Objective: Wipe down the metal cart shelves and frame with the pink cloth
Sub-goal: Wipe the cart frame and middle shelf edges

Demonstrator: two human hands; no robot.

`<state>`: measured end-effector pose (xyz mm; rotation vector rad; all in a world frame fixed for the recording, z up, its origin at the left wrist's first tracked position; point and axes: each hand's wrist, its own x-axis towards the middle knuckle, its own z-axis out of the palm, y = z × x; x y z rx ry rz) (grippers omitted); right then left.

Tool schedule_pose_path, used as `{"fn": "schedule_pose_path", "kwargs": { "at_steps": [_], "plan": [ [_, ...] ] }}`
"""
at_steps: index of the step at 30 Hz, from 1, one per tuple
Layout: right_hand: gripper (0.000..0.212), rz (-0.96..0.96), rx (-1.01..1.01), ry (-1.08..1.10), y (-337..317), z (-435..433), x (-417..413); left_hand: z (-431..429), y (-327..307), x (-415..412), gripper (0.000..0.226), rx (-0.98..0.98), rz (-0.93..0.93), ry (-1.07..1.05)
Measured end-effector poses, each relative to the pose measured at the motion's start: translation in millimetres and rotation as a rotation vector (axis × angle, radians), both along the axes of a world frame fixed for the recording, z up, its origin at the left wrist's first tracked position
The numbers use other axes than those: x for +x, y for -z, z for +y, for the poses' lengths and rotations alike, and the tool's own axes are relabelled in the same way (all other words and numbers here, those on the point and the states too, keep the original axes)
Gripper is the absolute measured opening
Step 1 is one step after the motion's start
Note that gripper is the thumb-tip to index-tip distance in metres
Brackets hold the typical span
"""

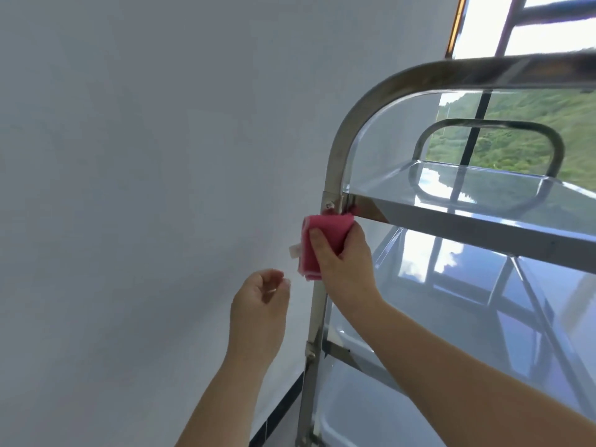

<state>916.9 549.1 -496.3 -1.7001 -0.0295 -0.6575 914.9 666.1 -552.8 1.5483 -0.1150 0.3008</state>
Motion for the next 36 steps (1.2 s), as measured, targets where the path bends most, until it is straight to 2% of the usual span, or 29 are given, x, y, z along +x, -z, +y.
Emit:
{"fn": "schedule_pose_path", "kwargs": {
  "at_steps": [3,8,15,19,26,29,33,36],
  "plan": [
    [0.035,0.003,-0.014,0.004,-2.3,-1.5,2.1,4.9,23.3,-3.8,0.01,0.188,0.031,0.095],
    [0.034,-0.042,0.088,-0.046,-2.8,-1.2,2.8,11.3,42.6,-6.7,0.01,0.49,-0.05,0.223],
    [0.035,-0.101,0.136,-0.063,-1.6,0.5,12.4,25.4,65.9,1.0,0.009,0.784,-0.028,0.47],
    [0.034,-0.126,0.068,-0.024,9.2,-2.6,17.5,19.8,76.7,2.6,0.014,0.839,-0.008,0.583],
    [0.024,-0.113,0.032,-0.012,29.2,-3.9,14.8,26.9,86.8,6.8,0.014,0.858,0.03,0.604],
    [0.021,-0.044,0.049,-0.026,56.6,-5.7,11.5,31.5,88.7,7.2,0.014,0.866,0.047,0.603],
    [0.027,0.141,-0.002,0.028,118.7,-3.1,1.3,36.8,89.8,7.5,0.013,0.892,0.055,0.595],
    [0.027,0.172,-0.015,0.045,137.5,-2.6,0.1,39.2,89.7,8.3,0.014,0.908,0.054,0.59]
  ]
}}
